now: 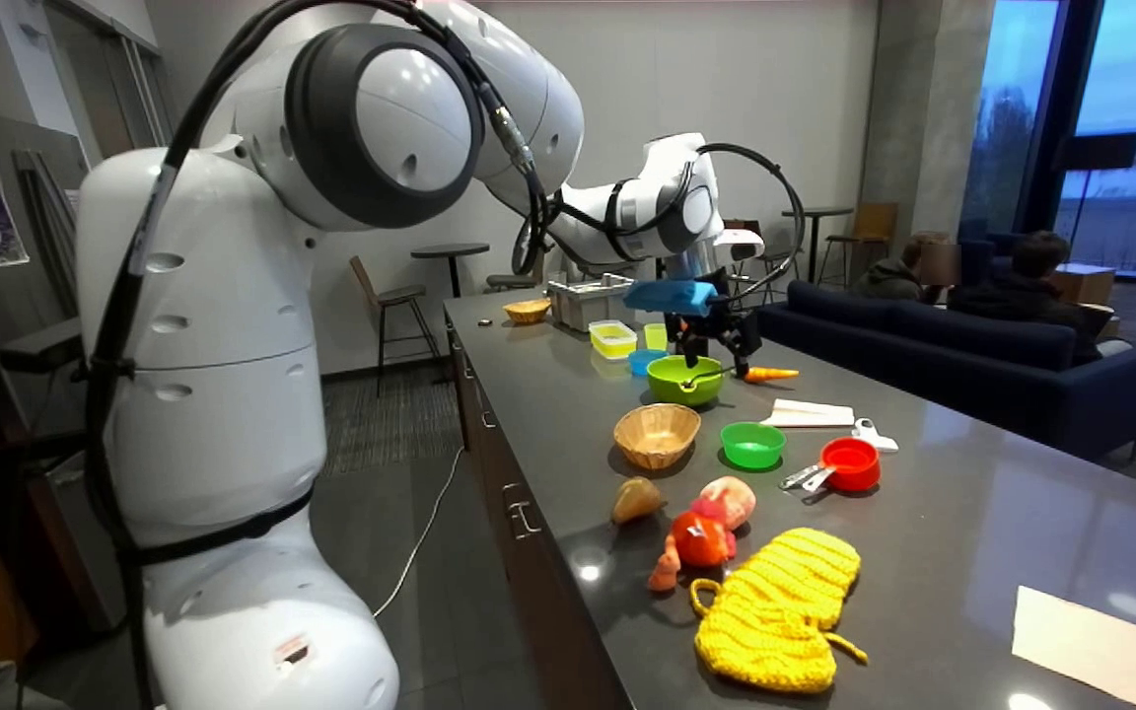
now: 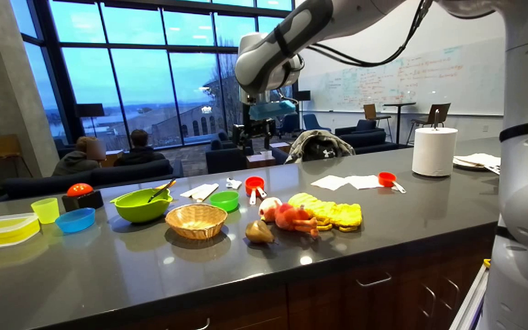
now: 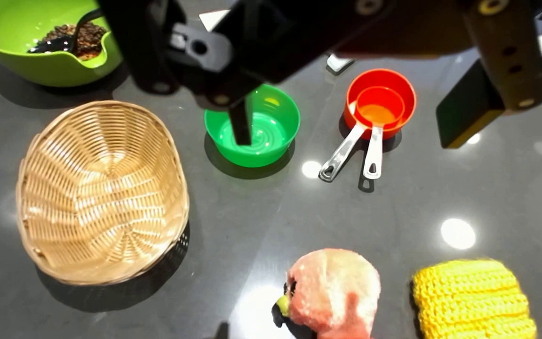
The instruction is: Move the orange measuring cup to the right
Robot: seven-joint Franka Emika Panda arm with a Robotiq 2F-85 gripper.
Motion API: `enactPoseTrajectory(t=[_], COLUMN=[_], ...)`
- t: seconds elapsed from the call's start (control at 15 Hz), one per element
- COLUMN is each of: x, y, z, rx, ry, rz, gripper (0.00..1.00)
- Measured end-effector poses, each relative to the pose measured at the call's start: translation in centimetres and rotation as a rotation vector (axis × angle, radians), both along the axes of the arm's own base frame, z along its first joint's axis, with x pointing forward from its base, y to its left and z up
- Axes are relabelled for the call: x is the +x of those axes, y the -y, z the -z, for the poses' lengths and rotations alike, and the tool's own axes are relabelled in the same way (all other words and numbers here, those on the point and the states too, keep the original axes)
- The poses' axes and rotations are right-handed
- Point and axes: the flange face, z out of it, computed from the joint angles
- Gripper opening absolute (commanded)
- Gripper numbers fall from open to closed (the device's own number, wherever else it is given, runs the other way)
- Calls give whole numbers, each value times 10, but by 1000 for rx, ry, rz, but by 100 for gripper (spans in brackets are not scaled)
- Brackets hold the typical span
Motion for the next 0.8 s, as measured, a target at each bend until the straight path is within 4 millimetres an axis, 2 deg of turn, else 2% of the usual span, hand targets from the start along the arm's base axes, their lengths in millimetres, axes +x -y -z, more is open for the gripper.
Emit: enactPoseTrajectory(t=[0.33,0.8], x=[1,9], y=[-1,3], z=[0,19], rx=[-3,-5], ry=[1,55], rz=[-3,-11], gripper=[100,100])
